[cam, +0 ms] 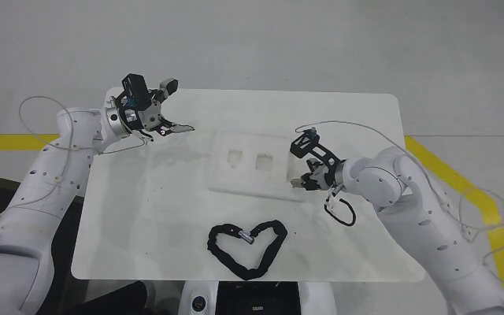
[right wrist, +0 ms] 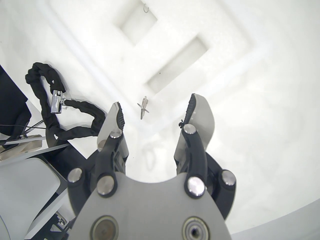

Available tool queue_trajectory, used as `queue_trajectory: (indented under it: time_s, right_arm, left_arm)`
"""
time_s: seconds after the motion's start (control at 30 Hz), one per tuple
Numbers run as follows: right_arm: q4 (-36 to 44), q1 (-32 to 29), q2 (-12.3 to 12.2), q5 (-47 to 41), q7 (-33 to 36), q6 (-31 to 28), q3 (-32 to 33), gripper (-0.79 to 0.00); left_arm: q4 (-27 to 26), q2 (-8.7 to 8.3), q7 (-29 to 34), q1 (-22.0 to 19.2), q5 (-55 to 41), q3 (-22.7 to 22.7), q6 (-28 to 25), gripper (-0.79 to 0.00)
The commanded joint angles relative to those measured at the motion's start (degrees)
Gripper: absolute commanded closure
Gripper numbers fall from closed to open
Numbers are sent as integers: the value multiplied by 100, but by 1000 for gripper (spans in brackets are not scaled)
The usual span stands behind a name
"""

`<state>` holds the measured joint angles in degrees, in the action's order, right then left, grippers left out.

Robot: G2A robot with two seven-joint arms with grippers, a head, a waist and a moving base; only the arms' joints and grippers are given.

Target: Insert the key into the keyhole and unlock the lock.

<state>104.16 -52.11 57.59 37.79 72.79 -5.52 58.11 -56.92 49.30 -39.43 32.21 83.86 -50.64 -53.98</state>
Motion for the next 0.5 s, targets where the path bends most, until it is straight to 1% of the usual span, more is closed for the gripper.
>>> queue_trajectory:
  time_s: [0.0,0.13,0.37,0.47]
  right_arm:
    - [-52,22,12,-19,-7,1,-47,-372]
    - [-116,48,34,-101,-26,18,-118,-363]
    - [-212,67,58,-154,-17,-35,-232,-308]
    - [-236,71,63,-190,-7,-125,-265,-305]
  left_arm:
    - [0,0,0,0,0,0,0,-785]
    - [0,0,0,0,0,0,0,-785]
    - [0,0,0,0,0,0,0,-785]
    - [0,0,0,0,0,0,0,-785]
